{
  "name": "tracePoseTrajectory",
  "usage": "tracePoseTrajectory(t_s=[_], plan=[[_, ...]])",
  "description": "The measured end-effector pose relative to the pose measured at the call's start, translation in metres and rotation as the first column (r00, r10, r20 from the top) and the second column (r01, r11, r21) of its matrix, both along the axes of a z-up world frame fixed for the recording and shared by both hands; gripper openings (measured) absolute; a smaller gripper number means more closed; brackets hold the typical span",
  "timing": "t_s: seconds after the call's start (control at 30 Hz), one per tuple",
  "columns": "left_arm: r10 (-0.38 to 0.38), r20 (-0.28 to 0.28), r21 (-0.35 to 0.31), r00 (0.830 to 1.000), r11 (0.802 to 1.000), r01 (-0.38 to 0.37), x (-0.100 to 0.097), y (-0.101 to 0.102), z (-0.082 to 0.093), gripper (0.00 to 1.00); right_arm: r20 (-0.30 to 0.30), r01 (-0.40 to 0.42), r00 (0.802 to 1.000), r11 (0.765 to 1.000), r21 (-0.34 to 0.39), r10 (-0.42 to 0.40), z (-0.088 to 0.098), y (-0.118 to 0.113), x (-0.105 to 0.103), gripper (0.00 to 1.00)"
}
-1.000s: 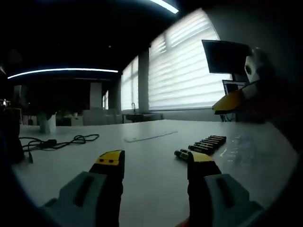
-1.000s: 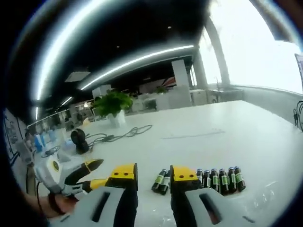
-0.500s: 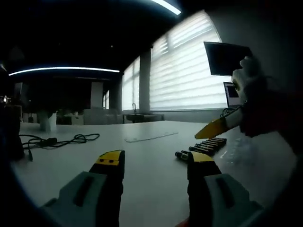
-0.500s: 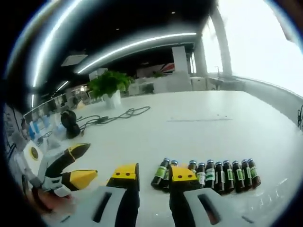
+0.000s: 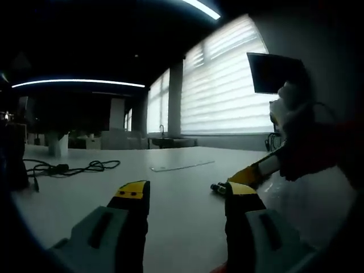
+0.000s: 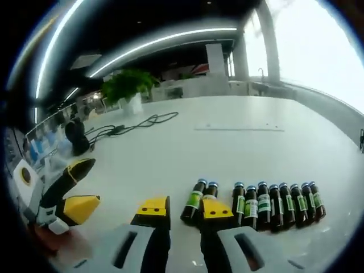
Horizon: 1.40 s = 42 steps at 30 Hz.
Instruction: Grip medicine bottles put into box
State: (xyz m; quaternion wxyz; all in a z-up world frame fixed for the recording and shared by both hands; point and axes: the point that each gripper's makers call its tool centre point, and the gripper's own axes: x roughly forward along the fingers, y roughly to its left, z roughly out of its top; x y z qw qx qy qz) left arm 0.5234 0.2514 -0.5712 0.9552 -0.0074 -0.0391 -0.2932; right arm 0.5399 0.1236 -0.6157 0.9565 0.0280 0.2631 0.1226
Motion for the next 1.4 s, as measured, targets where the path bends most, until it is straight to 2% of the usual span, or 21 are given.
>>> tracePoseTrajectory(t_s=[0.3, 0.6, 0.77, 1.0, 1.17, 1.4], plan=[[-0.003, 0.001, -0.008, 1.0, 1.0, 0.003, -0.001, 0.0, 0.001, 0.46, -0.026, -0.008, 1.0, 0.999, -0.033, 0.007, -0.011, 0.001, 0.004, 0.15], [-0.005, 0.002, -0.011, 1.0, 1.0, 0.005, -0.001, 0.0, 0.002, 0.46, -0.023, -0.012, 1.0, 0.997, -0.082, 0.011, -0.011, 0.002, 0.007, 0.13], [-0.005, 0.002, -0.014, 1.0, 1.0, 0.005, 0.0, 0.0, 0.002, 0.46, -0.021, -0.017, 1.0, 0.989, -0.15, 0.014, -0.015, 0.0, 0.01, 0.12], [-0.006, 0.003, -0.024, 1.0, 1.0, 0.007, 0.0, 0.0, 0.002, 0.46, -0.041, -0.014, 0.999, 0.988, -0.157, 0.008, -0.024, -0.001, 0.012, 0.11], [-0.009, 0.002, -0.027, 1.0, 1.0, 0.009, 0.0, 0.0, 0.002, 0.46, -0.041, -0.013, 0.999, 0.981, -0.195, 0.005, -0.028, -0.004, 0.014, 0.08], [-0.01, 0.002, -0.029, 1.0, 1.0, 0.01, 0.0, 0.001, 0.002, 0.46, -0.038, 0.003, 0.999, 0.985, -0.174, -0.01, -0.028, -0.005, 0.015, 0.08]])
